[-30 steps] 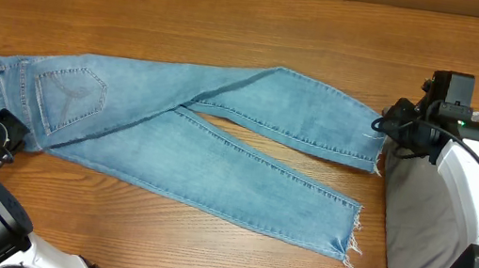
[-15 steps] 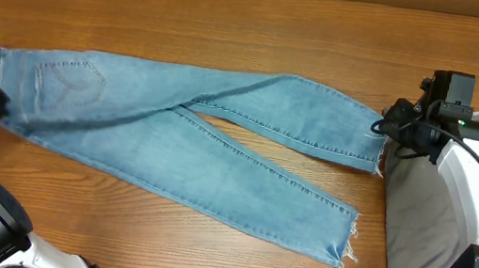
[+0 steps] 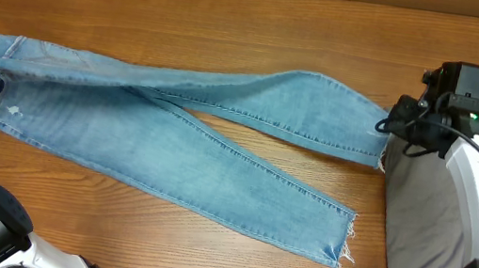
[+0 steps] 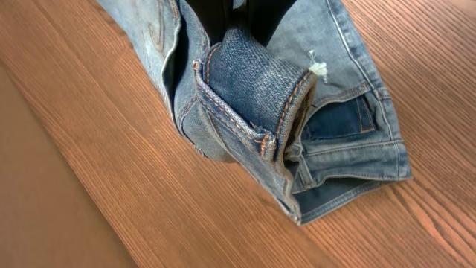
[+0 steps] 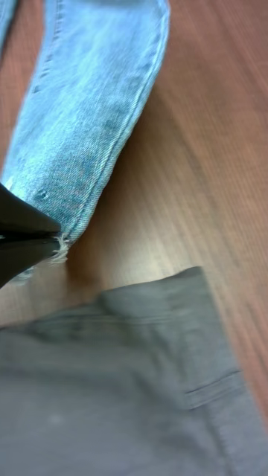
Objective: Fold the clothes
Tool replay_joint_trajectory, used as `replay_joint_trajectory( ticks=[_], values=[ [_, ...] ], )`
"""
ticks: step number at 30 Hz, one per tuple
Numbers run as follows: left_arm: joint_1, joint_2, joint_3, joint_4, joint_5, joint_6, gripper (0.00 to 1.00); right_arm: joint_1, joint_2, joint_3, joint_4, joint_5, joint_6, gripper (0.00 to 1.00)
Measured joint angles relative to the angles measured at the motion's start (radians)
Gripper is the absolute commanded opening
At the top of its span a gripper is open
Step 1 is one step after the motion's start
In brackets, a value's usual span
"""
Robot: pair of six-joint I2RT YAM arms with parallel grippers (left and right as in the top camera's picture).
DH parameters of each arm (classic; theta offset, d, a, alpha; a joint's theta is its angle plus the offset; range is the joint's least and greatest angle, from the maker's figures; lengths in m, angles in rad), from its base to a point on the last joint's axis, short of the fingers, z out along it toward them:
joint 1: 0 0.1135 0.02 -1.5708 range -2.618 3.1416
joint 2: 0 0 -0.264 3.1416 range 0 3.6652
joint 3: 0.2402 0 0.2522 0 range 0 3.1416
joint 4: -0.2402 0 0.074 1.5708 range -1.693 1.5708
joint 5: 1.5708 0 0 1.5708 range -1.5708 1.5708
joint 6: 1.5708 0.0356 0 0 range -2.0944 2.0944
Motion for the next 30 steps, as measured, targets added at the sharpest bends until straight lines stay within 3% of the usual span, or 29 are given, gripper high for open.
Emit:
replay_joint_trajectory(
  ticks=[11,21,30],
  values=[
    [0.067,0.000,0.000,0.007,0.086,-0.029,0.04,0.000,-0.062,0.007,-0.293,0.000,0.080,0.04],
    [0.133,0.000,0.000,0.000,0.178,-0.038,0.04,0.000,-0.062,-0.005,-0.306,0.026,0.169,0.04],
    [0.137,0.000,0.000,-0.009,0.197,-0.044,0.04,0.000,-0.062,-0.150,-0.371,0.060,0.343,0.04]
  ],
)
